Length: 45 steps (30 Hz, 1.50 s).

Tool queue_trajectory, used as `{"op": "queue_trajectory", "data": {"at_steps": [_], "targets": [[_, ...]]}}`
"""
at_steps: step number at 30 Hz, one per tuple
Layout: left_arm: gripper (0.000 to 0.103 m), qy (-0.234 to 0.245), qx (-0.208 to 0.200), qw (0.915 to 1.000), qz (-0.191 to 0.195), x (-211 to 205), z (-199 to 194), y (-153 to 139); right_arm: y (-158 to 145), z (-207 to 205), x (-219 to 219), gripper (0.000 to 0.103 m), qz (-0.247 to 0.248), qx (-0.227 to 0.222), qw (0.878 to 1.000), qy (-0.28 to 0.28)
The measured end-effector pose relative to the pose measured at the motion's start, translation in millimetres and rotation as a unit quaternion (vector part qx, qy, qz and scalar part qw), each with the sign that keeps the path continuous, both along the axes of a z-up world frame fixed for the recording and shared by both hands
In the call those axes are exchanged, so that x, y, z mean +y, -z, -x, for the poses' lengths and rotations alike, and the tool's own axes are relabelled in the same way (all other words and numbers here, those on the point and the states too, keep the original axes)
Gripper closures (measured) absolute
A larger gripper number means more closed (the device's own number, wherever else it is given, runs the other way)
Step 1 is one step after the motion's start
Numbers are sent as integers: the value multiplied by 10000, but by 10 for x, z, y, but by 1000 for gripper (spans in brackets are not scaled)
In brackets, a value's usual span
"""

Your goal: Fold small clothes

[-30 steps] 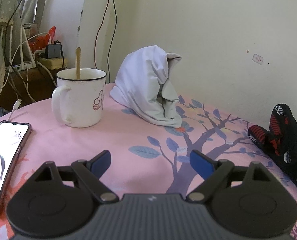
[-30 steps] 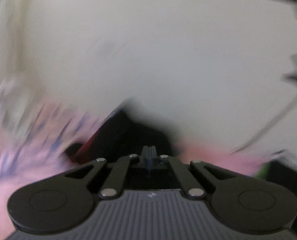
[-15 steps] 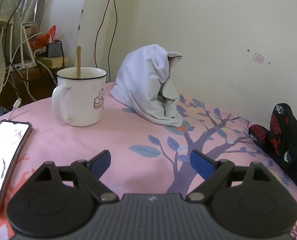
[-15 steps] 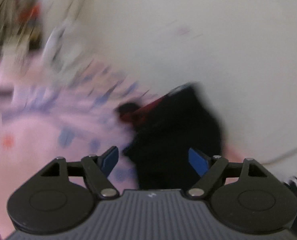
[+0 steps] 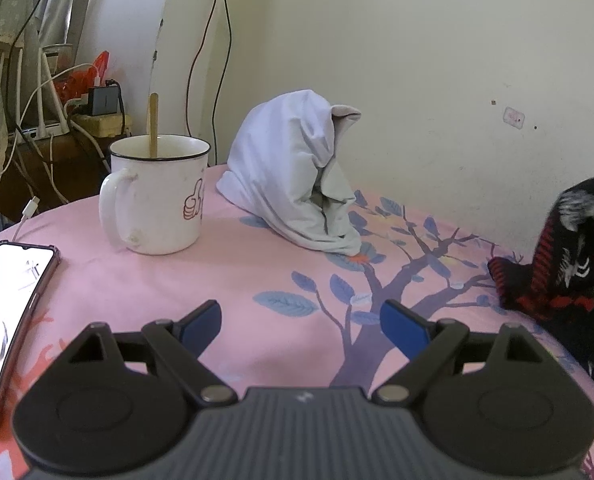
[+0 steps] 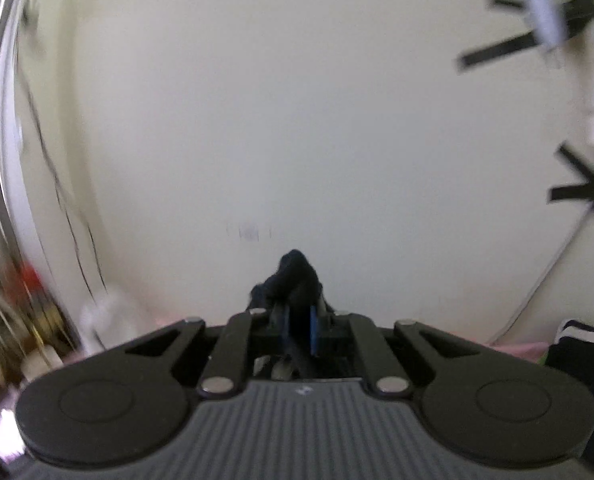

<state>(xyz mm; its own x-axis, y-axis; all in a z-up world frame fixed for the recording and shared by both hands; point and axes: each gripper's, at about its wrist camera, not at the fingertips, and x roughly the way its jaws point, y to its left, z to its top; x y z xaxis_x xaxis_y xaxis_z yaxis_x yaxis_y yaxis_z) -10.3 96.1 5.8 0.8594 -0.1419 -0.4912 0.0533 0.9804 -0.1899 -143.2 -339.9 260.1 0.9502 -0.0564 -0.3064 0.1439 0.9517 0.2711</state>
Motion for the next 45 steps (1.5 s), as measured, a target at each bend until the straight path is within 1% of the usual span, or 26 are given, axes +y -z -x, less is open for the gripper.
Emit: {"op": "queue_trajectory", "data": {"at_steps": [3, 6, 8, 10, 11, 12, 13, 15, 16, 17, 18, 20, 21, 23, 24, 27, 30, 31, 32, 34, 35, 36, 38, 41, 43, 45], "targets": [[14, 2, -38, 10000, 1, 1, 17, -5, -387, 398, -155, 103, -372, -449, 9983, 4], [14, -7, -54, 10000, 3, 5, 29, -6, -649, 826, -331, 103, -767, -828, 9936, 9], [14, -4, -53, 10000, 22, 17, 39, -6, -699, 1069, -474, 102, -964, -940, 9908, 126], [14, 4, -50, 10000, 40, 19, 40, -9, -636, 1361, -631, 96, -922, -749, 9915, 529], [14, 18, -44, 10000, 53, 21, 40, -9, -559, 1444, -688, 77, -795, -607, 9910, 890], [14, 34, -37, 10000, 63, 24, 39, -10, -431, 1530, -761, 63, -549, -364, 9888, 1341], [14, 53, -29, 10000, 74, 24, 38, -10, -298, 1629, -823, 41, -190, -101, 9841, 1761], [13, 93, -17, 9999, 80, 17, 33, -9, 75, 1677, -770, 42, 851, 600, 9634, 2470], [13, 109, -19, 9999, 68, 13, 37, -9, 240, 1746, -751, 43, 1232, 888, 9535, 2604], [13, 120, -25, 9999, 43, 2, 41, -9, 387, 1835, -693, 43, 1405, 1070, 9538, 2429], [13, 128, -35, 9999, 4, -14, 44, -9, 478, 1892, -624, 43, 1389, 1142, 9604, 2127], [13, 128, -59, 9999, -93, -47, 55, -11, 635, 1926, -328, 39, 1387, 1207, 9763, 1142], [13, 121, -72, 9998, -141, -61, 60, -11, 702, 1904, -139, 37, 1450, 1229, 9797, 639], [13, 118, -114, 9996, -228, -84, 78, -14, 823, 1775, 244, 16, 1570, 1219, 9797, -242], [13, 110, -144, 9995, -269, -96, 88, -17, 906, 1663, 442, 13, 1621, 1211, 9769, -684], [12, 83, -206, 9992, -345, -115, 107, -21, 1150, 1278, 940, 16, 1665, 1412, 9603, -1740], [12, 90, -217, 9991, -358, -116, 105, -21, 1470, 932, 1173, 20, 1800, 1915, 9460, -1898], [12, 104, -215, 9991, -351, -115, 103, -20, 1593, 792, 1072, 31, 1731, 2125, 9445, -1813], [12, 122, -214, 9991, -344, -111, 105, -21, 1683, 713, 988, 55, 1561, 2338, 9441, -1724], [12, 183, -217, 9990, -331, -114, 103, -22, 1737, 755, 914, 90, 1047, 2365, 9515, -1668], [12, 220, -228, 9990, -331, -119, 104, -24, 1675, 751, 832, 103, 789, 2298, 9575, -1552], [12, 259, -242, 9988, -341, -128, 105, -25, 1605, 795, 801, 103, 696, 2206, 9619, -1455], [12, 336, -283, 9984, -366, -150, 120, -27, 1310, 883, 733, 103, 473, 1706, 9744, -1383], [11, 484, -428, 9970, -425, -191, 174, -39, 787, 1157, 660, 103, 577, 903, 9879, -1125], [11, 663, -612, 9947, -498, -244, 233, -56, 569, 1249, 540, 103, 567, 541, 9933, -845], [11, 1059, -857, 9886, -633, -358, 314, -83, 399, 1354, 388, 103, 628, 321, 9963, -495]]}}
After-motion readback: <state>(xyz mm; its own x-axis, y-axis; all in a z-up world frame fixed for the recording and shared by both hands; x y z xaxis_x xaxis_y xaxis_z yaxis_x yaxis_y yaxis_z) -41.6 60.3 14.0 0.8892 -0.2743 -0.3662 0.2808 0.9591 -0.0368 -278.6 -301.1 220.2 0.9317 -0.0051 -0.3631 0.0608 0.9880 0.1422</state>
